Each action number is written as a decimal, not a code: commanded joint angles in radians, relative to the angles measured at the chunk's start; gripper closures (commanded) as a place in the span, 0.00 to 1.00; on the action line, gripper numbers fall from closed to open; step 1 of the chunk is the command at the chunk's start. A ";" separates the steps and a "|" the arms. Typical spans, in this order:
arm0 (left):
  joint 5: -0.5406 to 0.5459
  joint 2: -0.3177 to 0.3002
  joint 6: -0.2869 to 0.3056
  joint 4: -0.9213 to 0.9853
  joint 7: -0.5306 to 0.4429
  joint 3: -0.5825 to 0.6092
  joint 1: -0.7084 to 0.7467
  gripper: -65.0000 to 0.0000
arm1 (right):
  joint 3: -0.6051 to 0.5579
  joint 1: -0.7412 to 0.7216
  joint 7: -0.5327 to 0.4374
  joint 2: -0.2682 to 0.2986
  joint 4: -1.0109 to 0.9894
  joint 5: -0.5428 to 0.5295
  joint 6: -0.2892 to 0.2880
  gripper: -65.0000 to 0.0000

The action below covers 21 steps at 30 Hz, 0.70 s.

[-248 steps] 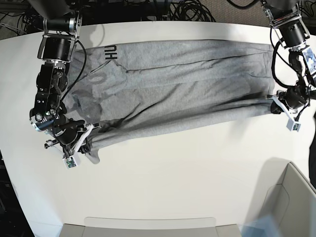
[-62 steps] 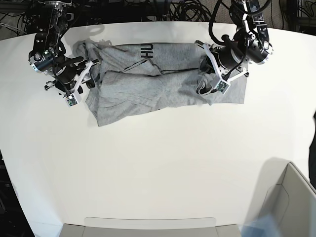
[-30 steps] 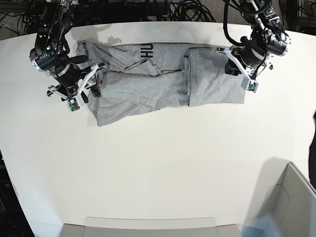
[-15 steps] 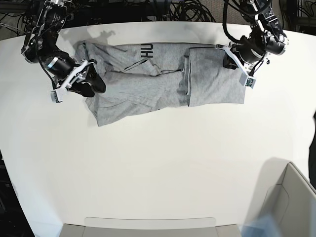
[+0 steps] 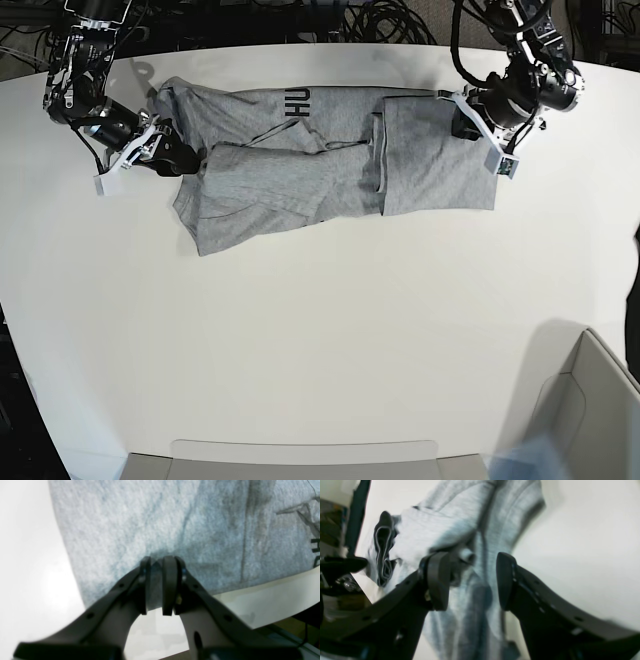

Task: Fold the T-shirt properly
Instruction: 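Pinch the strip end beside the right gripper with the right gripper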

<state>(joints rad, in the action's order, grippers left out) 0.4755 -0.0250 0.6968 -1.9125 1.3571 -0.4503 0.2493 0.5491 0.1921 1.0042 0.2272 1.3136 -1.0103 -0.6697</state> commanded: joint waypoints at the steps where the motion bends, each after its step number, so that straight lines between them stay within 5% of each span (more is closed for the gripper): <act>1: 0.013 -0.005 0.001 -0.014 -0.009 0.000 -0.003 0.87 | 0.002 -0.015 -0.011 0.014 -0.006 -0.020 -0.028 0.54; 21: 0.013 -0.006 0.001 -0.014 -0.009 0.000 -0.003 0.87 | -0.208 -0.089 -0.018 -0.032 -0.032 0.014 -0.018 0.54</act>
<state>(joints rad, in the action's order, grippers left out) 0.4751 -0.0254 0.6968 -1.9125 1.3571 -0.4507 0.2497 0.3450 0.1150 0.9867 0.1947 1.2716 -0.9775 -0.6731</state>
